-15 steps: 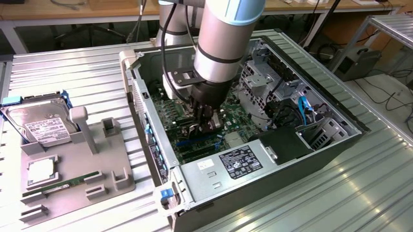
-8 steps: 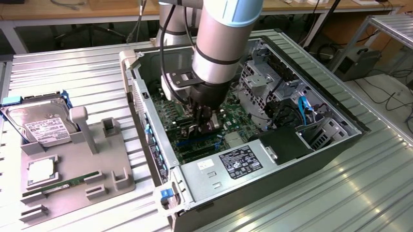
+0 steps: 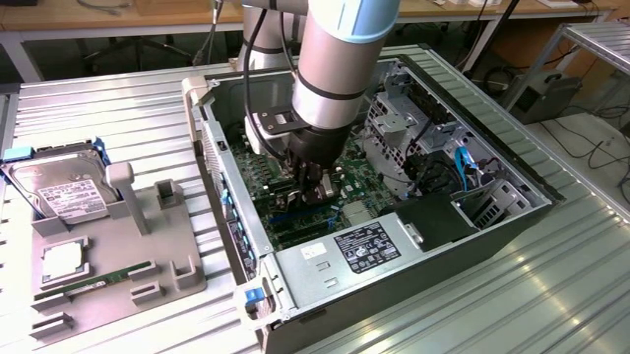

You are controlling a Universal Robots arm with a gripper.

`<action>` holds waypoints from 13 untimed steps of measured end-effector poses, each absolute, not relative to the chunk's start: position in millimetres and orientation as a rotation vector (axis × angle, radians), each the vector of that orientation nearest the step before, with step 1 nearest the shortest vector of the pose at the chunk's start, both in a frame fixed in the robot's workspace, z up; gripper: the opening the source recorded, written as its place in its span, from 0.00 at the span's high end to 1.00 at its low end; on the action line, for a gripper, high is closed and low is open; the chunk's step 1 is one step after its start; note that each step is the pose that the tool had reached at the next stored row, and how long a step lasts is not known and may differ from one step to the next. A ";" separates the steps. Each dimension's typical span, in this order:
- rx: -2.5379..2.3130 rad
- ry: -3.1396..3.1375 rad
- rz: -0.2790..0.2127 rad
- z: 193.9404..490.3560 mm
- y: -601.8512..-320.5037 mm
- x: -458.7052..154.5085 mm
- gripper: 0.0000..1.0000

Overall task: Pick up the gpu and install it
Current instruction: 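Insert the gpu into the slot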

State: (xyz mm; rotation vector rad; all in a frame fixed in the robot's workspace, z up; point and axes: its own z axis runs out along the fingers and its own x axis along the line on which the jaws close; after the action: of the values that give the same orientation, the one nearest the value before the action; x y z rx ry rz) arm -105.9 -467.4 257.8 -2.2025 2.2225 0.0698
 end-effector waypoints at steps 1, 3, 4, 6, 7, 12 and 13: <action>-2.202 2.222 0.070 257.7 -467.4 -105.9 0.74; -2.202 2.222 0.070 257.6 -467.3 -105.8 0.74; -2.202 2.222 0.070 257.5 -467.2 -105.8 0.74; -2.201 2.222 0.071 257.2 -466.6 -105.8 0.74; -2.202 2.222 0.070 257.4 -466.5 -105.9 0.74; -2.202 2.222 0.070 257.7 -466.1 -105.8 0.74; -2.202 2.222 0.070 257.7 -465.9 -105.8 0.74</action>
State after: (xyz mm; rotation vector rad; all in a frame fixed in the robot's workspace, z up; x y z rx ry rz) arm -105.8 -465.9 257.7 -2.2024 2.2223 0.0700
